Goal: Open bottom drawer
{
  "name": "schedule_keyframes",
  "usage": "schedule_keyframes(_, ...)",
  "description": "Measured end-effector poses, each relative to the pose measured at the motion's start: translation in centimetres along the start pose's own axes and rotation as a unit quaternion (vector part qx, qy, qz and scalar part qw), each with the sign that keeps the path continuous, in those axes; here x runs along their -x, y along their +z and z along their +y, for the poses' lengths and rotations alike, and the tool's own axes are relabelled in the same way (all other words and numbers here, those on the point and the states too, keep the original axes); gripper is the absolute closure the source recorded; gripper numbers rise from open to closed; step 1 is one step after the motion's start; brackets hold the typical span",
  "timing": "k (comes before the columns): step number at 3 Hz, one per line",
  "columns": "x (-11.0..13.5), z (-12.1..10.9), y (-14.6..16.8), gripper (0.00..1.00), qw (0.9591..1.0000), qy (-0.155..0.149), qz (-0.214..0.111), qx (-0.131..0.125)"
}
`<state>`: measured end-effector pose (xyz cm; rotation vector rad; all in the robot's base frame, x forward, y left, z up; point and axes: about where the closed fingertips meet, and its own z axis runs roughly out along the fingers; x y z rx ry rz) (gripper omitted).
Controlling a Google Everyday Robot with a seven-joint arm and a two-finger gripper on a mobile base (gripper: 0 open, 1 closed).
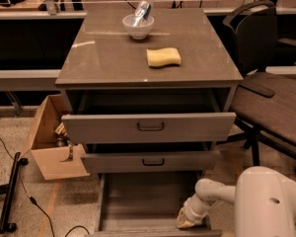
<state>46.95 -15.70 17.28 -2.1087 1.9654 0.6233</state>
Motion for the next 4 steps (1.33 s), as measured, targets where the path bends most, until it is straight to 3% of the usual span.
schedule_keyframes(1,0.2,0.9,-2.0,1.0,0.9992,0.026,-0.02,-0.024)
schedule_keyframes(2,0.5,-0.2,-6.4,1.0,0.9928,0.057,-0.066,-0.082)
schedule_keyframes(3,-2.2,1.5,-15.6,0.98,0.9709,0.118,-0.14,-0.155)
schedule_keyframes(4,-3.0,2.3,-15.1,0.77,0.9701,0.126,-0.138,-0.155)
